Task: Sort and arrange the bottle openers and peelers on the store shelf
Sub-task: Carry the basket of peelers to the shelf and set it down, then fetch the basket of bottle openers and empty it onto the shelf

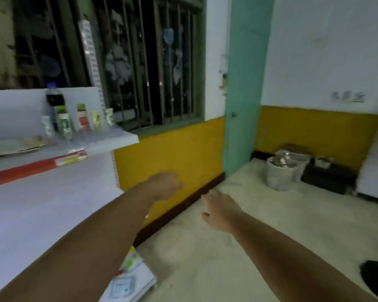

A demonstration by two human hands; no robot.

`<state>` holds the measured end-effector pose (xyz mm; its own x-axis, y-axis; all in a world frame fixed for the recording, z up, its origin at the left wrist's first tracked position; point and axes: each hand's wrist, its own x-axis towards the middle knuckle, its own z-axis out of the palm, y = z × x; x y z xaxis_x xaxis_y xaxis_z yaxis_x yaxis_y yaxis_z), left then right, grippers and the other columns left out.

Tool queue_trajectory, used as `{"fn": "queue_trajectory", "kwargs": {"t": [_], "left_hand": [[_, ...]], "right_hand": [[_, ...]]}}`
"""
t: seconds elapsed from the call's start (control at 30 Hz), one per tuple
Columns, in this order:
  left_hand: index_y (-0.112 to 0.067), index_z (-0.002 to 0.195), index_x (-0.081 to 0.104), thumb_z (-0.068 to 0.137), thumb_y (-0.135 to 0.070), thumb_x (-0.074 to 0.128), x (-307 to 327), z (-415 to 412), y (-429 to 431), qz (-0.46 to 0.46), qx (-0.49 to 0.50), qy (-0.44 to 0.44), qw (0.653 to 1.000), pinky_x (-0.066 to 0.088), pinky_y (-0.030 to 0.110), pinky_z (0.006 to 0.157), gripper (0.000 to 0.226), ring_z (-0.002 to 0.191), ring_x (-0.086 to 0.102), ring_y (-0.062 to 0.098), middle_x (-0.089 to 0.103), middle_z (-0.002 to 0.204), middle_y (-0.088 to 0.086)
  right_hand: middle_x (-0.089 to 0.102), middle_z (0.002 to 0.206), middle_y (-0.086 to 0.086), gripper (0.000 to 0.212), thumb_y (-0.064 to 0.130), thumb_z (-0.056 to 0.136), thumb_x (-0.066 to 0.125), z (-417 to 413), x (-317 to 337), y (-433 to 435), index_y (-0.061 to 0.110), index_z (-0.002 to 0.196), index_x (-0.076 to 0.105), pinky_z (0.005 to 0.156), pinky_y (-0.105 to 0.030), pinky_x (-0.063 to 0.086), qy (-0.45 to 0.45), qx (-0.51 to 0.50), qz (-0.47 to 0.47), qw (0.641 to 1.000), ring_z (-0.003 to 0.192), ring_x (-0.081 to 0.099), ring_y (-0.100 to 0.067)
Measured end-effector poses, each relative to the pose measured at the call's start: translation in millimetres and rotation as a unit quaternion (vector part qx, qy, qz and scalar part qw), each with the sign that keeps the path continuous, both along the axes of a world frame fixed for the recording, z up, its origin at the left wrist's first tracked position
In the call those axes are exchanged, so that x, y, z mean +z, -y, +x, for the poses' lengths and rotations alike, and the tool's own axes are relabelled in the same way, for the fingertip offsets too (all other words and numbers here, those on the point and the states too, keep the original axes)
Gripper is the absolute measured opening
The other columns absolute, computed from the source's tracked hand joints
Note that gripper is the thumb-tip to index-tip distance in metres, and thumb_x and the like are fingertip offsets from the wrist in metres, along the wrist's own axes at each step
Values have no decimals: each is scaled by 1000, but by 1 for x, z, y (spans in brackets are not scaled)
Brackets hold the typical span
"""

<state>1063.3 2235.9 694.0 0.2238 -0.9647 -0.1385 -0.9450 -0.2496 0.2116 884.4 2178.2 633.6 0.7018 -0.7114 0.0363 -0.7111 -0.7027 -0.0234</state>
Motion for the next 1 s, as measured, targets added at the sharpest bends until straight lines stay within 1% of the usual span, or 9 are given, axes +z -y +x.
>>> {"fn": "queue_trajectory", "kwargs": {"t": [0.07,0.17,0.23,0.37,0.53,0.63,0.77,0.87,1.0], "left_hand": [[-20,150,20,99,-52,28,20,-63,38,-20,-49,14,999,16,38,117,61,145,14,23,13,159,2],[-18,147,30,98,-52,33,39,-139,85,-34,-135,14,990,25,33,111,59,140,28,21,26,156,2],[-17,148,28,96,-56,35,46,-177,116,-38,-164,17,986,25,34,113,66,141,27,21,25,156,3],[-15,149,23,99,-48,33,51,-233,170,-60,-220,26,973,20,34,114,61,144,21,22,19,158,7],[-20,151,18,99,-52,29,38,-257,260,-57,-251,62,964,12,49,117,62,147,8,24,9,160,7],[-23,150,21,99,-52,29,34,-261,322,-85,-270,59,957,11,50,117,59,147,5,23,9,160,5],[-25,150,21,99,-51,26,34,-260,406,-76,-306,73,946,7,52,115,57,147,4,24,9,160,4],[-24,147,29,99,-52,25,37,-253,480,-67,-283,64,955,11,53,116,56,146,10,26,19,157,6],[-26,148,26,86,-68,13,21,-265,576,-40,-266,75,960,12,56,116,76,145,12,30,19,158,8]], "right_hand": [[27,152,-16,57,40,98,38,-62,18,25,13,147,27,112,-45,28,15,-70,-21,997,142,21,-33],[33,147,-16,57,41,96,42,-140,32,51,13,144,30,107,-44,33,19,-162,-32,986,136,28,-33],[33,147,-16,57,41,95,43,-179,35,66,14,144,29,108,-45,34,20,-207,-32,978,137,28,-32],[24,153,-16,59,40,96,43,-230,35,97,14,146,27,112,-47,29,2,-251,-28,968,142,20,-33],[25,153,-13,62,41,96,44,-253,37,169,17,149,22,114,-44,26,-13,-266,-32,963,143,20,-31],[22,155,-13,60,41,96,44,-252,34,228,19,148,24,115,-44,24,-18,-272,-26,962,144,17,-30],[14,159,-11,62,42,96,44,-254,41,307,19,149,20,117,-44,19,-24,-290,-8,957,147,10,-29],[12,159,-10,64,42,97,44,-263,49,363,20,151,17,118,-42,17,-8,-308,-13,951,147,7,-27],[12,159,-9,65,41,97,44,-284,47,431,20,151,15,118,-44,16,-14,-327,-3,945,147,7,-27]]}}
